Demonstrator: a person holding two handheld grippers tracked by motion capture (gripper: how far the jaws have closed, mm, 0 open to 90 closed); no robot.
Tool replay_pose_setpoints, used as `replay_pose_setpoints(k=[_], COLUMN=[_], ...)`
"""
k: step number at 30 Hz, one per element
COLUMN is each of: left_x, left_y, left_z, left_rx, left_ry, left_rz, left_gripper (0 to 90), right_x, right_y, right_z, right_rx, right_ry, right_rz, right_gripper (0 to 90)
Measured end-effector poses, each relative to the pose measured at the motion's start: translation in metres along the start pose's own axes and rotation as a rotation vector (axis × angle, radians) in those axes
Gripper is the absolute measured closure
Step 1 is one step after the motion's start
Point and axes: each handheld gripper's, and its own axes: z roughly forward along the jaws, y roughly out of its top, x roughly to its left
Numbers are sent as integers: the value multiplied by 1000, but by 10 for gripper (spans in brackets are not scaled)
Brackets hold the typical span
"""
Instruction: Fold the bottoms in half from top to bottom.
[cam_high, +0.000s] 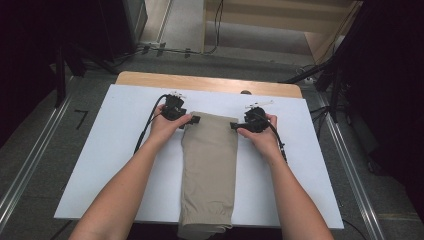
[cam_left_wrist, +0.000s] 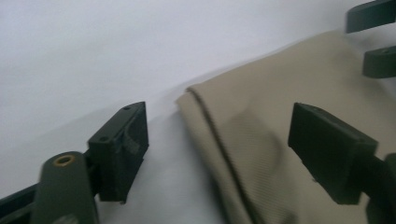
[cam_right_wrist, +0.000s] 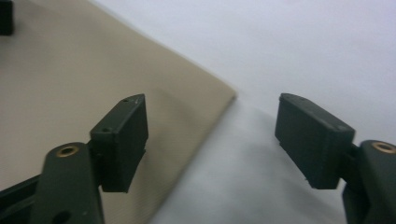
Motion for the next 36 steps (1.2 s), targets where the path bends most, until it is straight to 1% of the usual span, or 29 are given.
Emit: replay_pose_setpoints(k=[1, 3, 5, 7, 9, 10, 11, 12, 13, 14, 15, 17, 19, 20, 22, 24, 26, 27, 30, 33, 34, 35, 36], left_x=[1, 2, 3, 2, -1, -4, -6, -6, -7, -7, -7, -6, -3, -2, 2, 3, 3, 4, 4, 4, 4, 4, 6], left_y=[0, 0, 0, 0, 0, 0, 0, 0, 0, 0, 1, 2, 5, 8, 16, 26, 39, 46, 66, 84, 88, 92, 94], left_z=[0, 2, 2, 2, 3, 4, 4, 4, 4, 4, 3, 2, 0, -2, -9, -17, -25, -28, -38, -45, -47, -48, -49], left_rx=[-4, -1, -4, -5, 6, 11, 18, 23, 23, 21, 20, 16, 7, -3, -43, -85, -110, -128, -169, -207, -220, -232, -243], left_ry=[0, 16, 38, 51, 43, 46, 47, 30, 23, 19, 15, 6, 3, -3, -24, -34, -22, -22, -2, 19, 36, 60, 88], left_rz=[4, 3, -3, -24, -31, -24, -20, -20, -16, -10, -7, -11, -18, -21, -23, -11, 7, 14, 38, 46, 46, 42, 24], left_gripper=[284, 336, 419, 505, 599, 651, 673, 733, 792, 825, 852, 870, 874, 875, 876, 876, 876, 876, 876, 875, 865, 805, 675], right_x=[-1, -3, -3, -1, 3, 5, 7, 8, 9, 10, 10, 11, 11, 11, 9, 8, 7, 7, 5, 4, 3, 3, 2], right_y=[-1, -1, -1, -2, -1, -1, -1, 0, 0, 1, 1, 3, 6, 8, 14, 23, 34, 39, 58, 76, 81, 85, 89], right_z=[3, 4, 4, 5, 7, 8, 8, 9, 10, 10, 10, 9, 7, 5, 0, -6, -12, -15, -27, -38, -40, -42, -42], right_rx=[3, -16, -25, -31, -36, -39, -39, -37, -37, -31, -25, -22, -31, -50, -85, -111, -134, -146, -190, -242, -265, -284, -300], right_ry=[-11, -6, -5, 15, 34, 38, 39, 46, 51, 67, 84, 87, 85, 81, 84, 73, 57, 50, 32, 17, 16, 0, -29], right_rz=[3, 6, -2, -26, -43, -51, -50, -44, -39, -32, -31, -28, -31, -28, -8, -6, -18, -22, -26, -11, 1, 12, 25], right_gripper=[280, 312, 386, 441, 493, 532, 572, 622, 680, 743, 786, 836, 848, 852, 858, 859, 859, 858, 859, 854, 831, 720, 538])
